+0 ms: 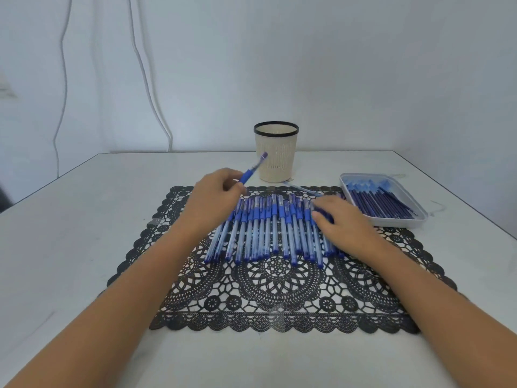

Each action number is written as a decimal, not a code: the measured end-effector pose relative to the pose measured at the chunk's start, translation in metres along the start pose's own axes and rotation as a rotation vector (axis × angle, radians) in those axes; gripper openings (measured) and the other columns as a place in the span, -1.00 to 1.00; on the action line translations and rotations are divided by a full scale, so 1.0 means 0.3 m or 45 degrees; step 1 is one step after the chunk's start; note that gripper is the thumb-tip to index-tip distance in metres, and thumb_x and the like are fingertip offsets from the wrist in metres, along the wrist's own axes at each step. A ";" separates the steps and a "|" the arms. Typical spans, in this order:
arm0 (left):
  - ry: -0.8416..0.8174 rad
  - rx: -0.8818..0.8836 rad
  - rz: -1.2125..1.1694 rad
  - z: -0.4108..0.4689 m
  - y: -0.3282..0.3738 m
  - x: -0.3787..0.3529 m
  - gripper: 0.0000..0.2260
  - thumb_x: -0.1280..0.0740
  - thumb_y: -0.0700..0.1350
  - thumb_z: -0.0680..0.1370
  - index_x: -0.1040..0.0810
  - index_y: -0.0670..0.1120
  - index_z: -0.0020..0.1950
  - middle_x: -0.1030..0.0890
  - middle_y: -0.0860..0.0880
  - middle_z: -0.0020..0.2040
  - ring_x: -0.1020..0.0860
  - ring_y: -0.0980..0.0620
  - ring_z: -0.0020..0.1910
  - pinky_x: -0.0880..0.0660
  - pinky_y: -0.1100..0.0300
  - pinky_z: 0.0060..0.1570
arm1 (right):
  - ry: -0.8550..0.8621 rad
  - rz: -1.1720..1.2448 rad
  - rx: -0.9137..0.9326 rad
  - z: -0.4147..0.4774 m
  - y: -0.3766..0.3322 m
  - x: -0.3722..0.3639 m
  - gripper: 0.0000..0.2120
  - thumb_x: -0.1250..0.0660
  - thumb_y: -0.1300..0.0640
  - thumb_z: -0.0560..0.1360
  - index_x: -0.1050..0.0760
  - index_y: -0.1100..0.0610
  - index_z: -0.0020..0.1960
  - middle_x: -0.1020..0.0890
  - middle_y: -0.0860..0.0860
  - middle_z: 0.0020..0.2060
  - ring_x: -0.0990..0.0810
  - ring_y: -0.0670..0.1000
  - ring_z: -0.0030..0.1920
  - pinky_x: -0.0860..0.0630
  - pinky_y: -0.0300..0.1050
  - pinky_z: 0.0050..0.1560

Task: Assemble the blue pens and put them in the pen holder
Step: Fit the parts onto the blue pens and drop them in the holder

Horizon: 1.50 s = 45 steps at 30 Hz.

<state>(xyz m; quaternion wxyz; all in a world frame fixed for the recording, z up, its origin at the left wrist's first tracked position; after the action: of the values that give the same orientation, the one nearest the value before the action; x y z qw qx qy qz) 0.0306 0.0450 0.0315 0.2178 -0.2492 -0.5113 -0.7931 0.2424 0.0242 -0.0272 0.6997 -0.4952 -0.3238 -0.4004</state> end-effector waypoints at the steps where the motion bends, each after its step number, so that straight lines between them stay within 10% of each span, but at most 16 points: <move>1: 0.055 0.035 -0.044 0.024 0.002 0.017 -0.82 -0.25 -0.14 0.55 -0.51 -0.04 0.14 -0.63 0.02 -0.07 -0.57 0.04 -0.13 -0.48 0.25 -0.15 | -0.020 -0.028 0.006 0.004 0.003 -0.011 -0.62 -0.13 0.07 0.60 -0.35 0.12 0.38 -0.40 0.02 0.36 -0.33 -0.03 0.35 -0.20 -0.21 0.32; 13: 0.485 0.105 -0.670 0.491 0.150 0.067 -0.89 -0.32 -0.19 0.50 -0.51 -0.12 0.02 -0.54 -0.01 -0.09 -0.50 0.05 -0.18 -0.47 0.17 -0.10 | 0.005 0.029 -0.005 0.020 0.025 -0.029 -0.64 -0.14 0.05 0.59 -0.39 0.08 0.37 -0.37 -0.03 0.36 -0.29 -0.07 0.35 -0.17 -0.26 0.33; 21: 0.198 0.103 -0.007 0.568 0.118 -0.113 -0.88 -0.28 -0.21 0.49 -0.58 -0.13 -0.03 -0.54 -0.02 -0.18 -0.48 0.01 -0.21 -0.43 0.20 -0.18 | 0.035 0.038 0.018 0.023 0.032 -0.026 -0.64 -0.14 0.05 0.59 -0.39 0.06 0.37 -0.36 -0.06 0.36 -0.28 -0.10 0.36 -0.14 -0.28 0.34; 26: 0.085 0.071 0.060 0.556 0.097 -0.134 -0.80 -0.23 -0.26 0.44 -0.46 -0.12 -0.39 -0.36 -0.05 -0.42 -0.29 0.01 -0.39 -0.24 0.22 -0.38 | 0.023 0.052 0.016 0.022 0.034 -0.024 -0.64 -0.13 0.05 0.59 -0.38 0.05 0.38 -0.36 -0.06 0.36 -0.27 -0.10 0.36 -0.15 -0.27 0.34; 32: 0.217 0.012 -0.022 0.461 0.080 -0.039 -0.81 -0.21 -0.18 0.51 -0.60 -0.10 0.01 -0.57 0.03 -0.05 -0.48 0.08 -0.07 -0.36 0.26 -0.10 | 0.016 0.054 0.014 0.022 0.033 -0.023 -0.64 -0.14 0.06 0.59 -0.38 0.06 0.37 -0.36 -0.06 0.36 -0.29 -0.09 0.35 -0.17 -0.25 0.34; 45: -0.292 0.239 0.666 0.088 -0.232 -0.040 -0.78 -0.23 0.03 0.54 -0.45 -0.09 -0.21 -0.48 -0.08 -0.28 -0.41 -0.01 -0.32 -0.33 0.25 -0.38 | -0.009 0.052 -0.008 0.025 0.034 -0.017 -0.66 -0.13 0.05 0.59 -0.42 0.07 0.34 -0.39 -0.04 0.33 -0.34 -0.08 0.31 -0.16 -0.31 0.21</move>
<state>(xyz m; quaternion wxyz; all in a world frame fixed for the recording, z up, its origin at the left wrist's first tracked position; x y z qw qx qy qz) 0.0027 0.0971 -0.0155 0.3775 -0.4393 -0.5222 -0.6259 0.2486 0.0345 -0.0338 0.7051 -0.5053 -0.3147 -0.3854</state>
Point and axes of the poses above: each hand's wrist, its own z-axis towards the middle knuckle, its own x-axis out of the back of the hand, y = z × x, the point moved 6 cm from there along z, towards the middle knuckle
